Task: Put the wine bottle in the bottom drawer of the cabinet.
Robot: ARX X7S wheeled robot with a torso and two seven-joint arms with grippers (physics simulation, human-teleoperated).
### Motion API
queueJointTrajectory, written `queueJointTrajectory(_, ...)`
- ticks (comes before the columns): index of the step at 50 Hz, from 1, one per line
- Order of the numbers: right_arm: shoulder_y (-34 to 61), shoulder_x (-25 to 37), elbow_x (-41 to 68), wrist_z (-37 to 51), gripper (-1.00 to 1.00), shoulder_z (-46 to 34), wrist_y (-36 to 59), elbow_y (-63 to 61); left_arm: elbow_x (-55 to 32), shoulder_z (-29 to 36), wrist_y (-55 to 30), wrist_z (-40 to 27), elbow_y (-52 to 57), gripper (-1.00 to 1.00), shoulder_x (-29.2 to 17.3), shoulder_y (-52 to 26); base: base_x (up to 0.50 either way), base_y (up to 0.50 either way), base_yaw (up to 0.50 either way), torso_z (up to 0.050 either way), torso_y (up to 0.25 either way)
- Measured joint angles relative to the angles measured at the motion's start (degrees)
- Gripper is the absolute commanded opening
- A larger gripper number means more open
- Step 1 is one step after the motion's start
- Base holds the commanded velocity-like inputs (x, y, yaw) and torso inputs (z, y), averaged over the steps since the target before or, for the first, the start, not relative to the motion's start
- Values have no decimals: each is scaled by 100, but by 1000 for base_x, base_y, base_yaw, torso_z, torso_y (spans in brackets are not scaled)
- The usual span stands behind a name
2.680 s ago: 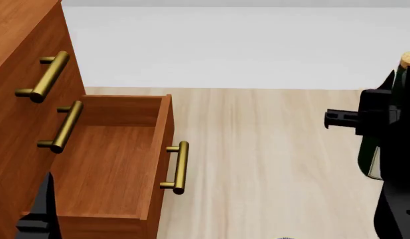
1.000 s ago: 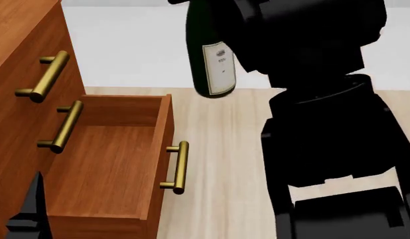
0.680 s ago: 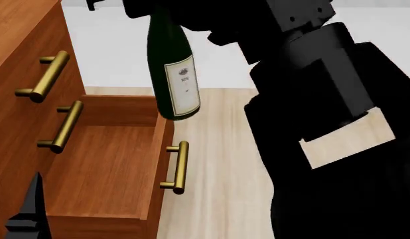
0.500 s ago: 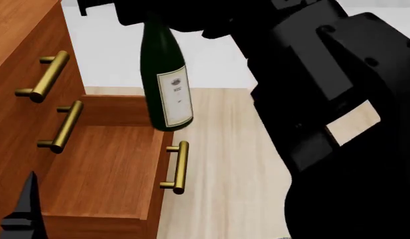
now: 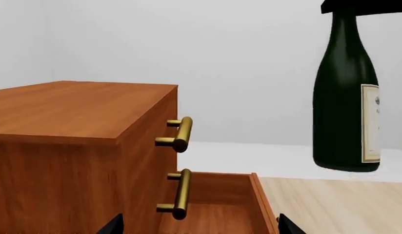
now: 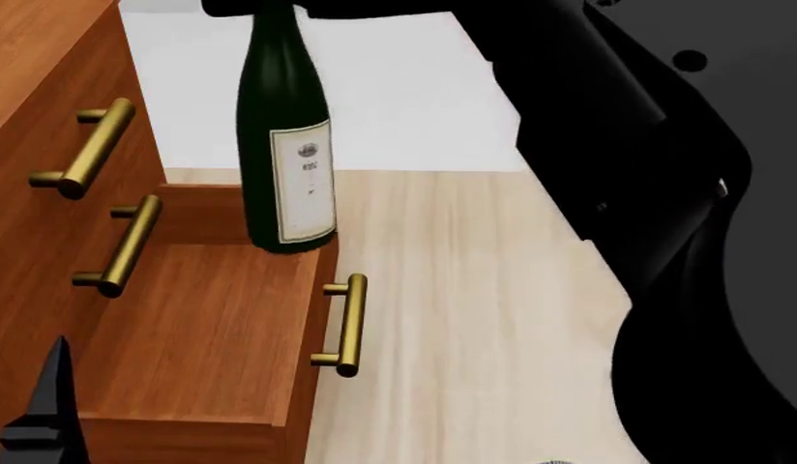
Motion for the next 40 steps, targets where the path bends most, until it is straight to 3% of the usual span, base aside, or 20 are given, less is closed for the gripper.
queueJointTrajectory(40, -427, 0, 1190, -570, -100, -251, -928, -240, 136, 11, 277, 151, -83, 100, -22, 251, 0, 0, 0, 0, 1)
